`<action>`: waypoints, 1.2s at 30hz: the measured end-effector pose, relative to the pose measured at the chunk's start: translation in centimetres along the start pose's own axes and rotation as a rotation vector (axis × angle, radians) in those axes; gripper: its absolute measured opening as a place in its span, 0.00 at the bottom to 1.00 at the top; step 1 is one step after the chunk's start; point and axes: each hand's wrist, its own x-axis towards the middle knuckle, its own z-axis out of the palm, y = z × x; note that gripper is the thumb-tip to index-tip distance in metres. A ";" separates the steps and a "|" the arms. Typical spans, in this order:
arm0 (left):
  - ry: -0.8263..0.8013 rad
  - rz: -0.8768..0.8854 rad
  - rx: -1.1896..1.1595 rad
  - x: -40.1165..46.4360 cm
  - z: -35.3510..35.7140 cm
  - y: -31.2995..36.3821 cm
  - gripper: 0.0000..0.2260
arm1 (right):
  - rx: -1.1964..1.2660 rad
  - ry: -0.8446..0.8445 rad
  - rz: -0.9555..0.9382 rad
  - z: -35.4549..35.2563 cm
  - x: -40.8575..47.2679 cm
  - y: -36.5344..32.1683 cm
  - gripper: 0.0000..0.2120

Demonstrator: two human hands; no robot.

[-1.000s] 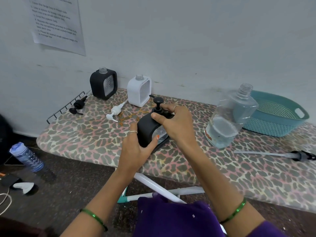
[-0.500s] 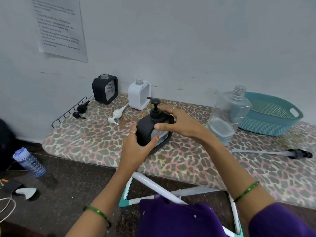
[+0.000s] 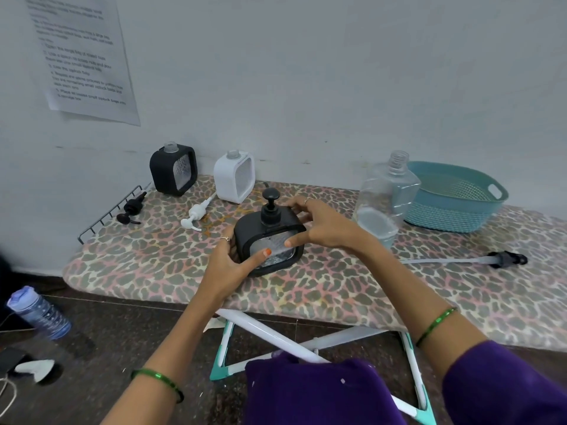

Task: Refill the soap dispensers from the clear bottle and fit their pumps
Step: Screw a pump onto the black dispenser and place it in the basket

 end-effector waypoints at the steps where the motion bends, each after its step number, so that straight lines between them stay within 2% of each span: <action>1: 0.004 -0.002 0.014 -0.1 -0.2 -0.1 0.24 | -0.021 0.019 -0.007 0.2 -0.1 0.0 0.26; 7: -0.061 -0.006 0.106 -0.4 0.3 0.8 0.24 | -0.093 0.185 0.001 0.3 -3.3 0.0 0.27; 13: -0.153 0.045 0.134 -0.5 2.3 2.5 0.29 | -0.078 0.310 0.056 -1.6 -7.9 -0.6 0.29; 22: -0.321 0.247 0.054 -1.3 9.3 9.9 0.25 | -0.056 0.513 0.103 -8.8 -17.6 -2.2 0.27; 25: -0.366 0.299 -0.012 -0.9 12.9 12.2 0.27 | -0.028 0.625 0.099 -11.6 -20.0 -2.1 0.29; 28: -0.386 0.385 -0.016 -0.6 16.6 14.0 0.31 | 0.040 0.754 0.088 -14.3 -21.6 -1.4 0.26; 31: -0.392 0.418 0.008 -0.4 19.8 14.8 0.37 | 0.094 0.885 0.115 -16.7 -22.3 0.1 0.30; 33: -0.421 0.422 0.047 -0.5 21.4 14.8 0.36 | 0.117 0.977 0.139 -18.2 -22.4 1.4 0.30; 36: -0.452 0.419 0.149 -0.9 23.1 13.7 0.34 | 0.077 1.102 0.185 -20.2 -21.7 3.3 0.26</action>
